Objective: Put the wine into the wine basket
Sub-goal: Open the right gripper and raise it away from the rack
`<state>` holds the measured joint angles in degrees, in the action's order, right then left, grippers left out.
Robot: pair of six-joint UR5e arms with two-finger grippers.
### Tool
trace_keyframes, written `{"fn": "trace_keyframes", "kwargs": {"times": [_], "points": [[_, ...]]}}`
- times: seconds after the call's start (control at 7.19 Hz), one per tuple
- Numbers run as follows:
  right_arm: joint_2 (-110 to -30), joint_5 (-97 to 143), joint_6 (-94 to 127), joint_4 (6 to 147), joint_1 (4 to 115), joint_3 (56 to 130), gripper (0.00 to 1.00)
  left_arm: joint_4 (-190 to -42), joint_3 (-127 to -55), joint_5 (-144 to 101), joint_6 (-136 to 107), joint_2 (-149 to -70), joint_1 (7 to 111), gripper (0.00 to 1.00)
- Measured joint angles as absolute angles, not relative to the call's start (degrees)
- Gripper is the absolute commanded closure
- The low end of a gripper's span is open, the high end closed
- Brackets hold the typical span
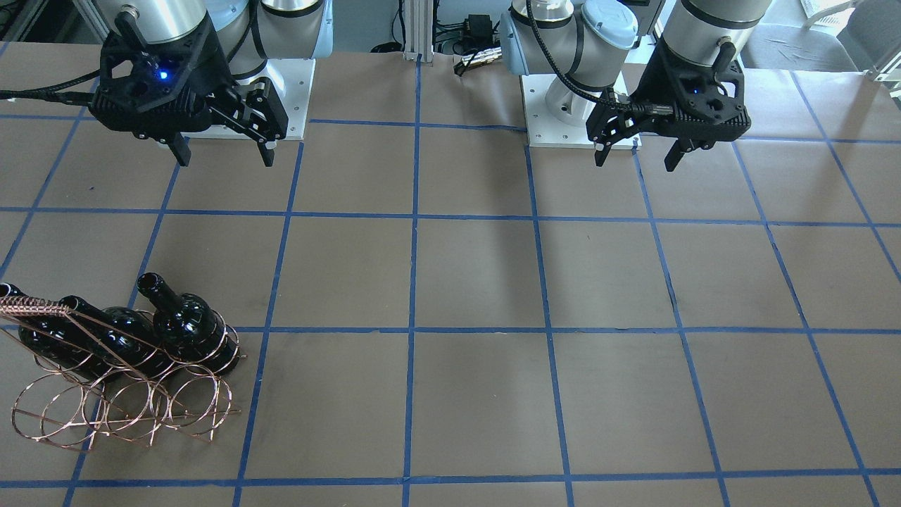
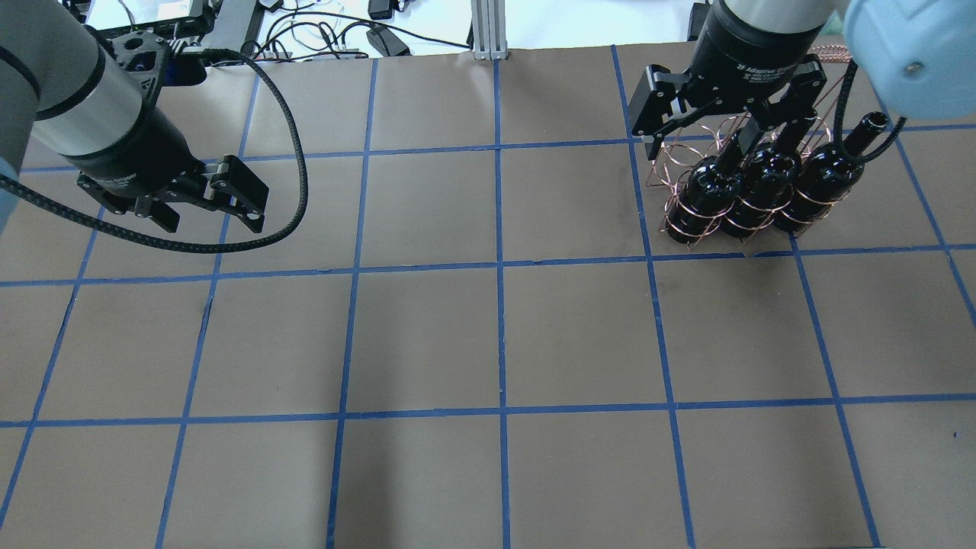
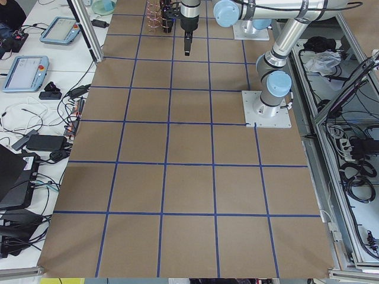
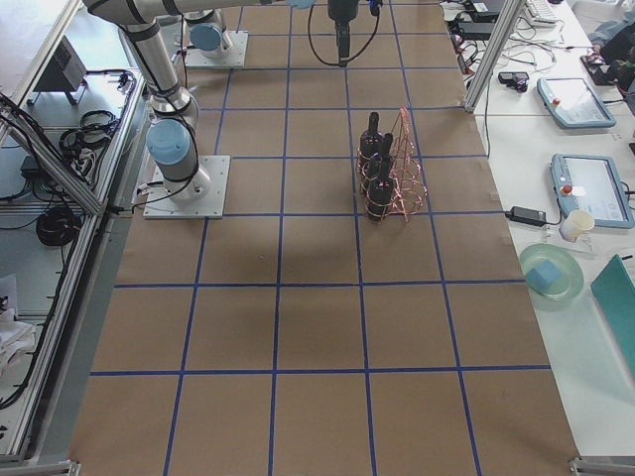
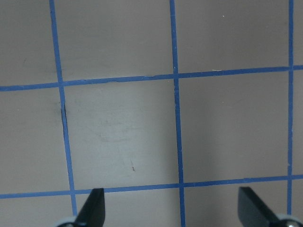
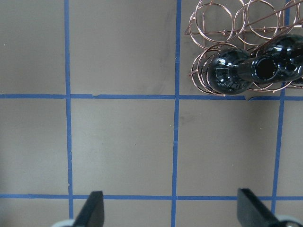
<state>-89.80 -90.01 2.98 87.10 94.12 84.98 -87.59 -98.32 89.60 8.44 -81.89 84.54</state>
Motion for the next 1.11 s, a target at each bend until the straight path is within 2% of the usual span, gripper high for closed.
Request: {"fn": "trace_keyframes", "kwargs": {"times": [1.11], "points": [[-90.49, -90.14, 1.8, 87.35, 93.65, 86.66, 0.0, -87.55, -98.39, 90.49, 8.53, -82.42, 84.55, 0.0]]}}
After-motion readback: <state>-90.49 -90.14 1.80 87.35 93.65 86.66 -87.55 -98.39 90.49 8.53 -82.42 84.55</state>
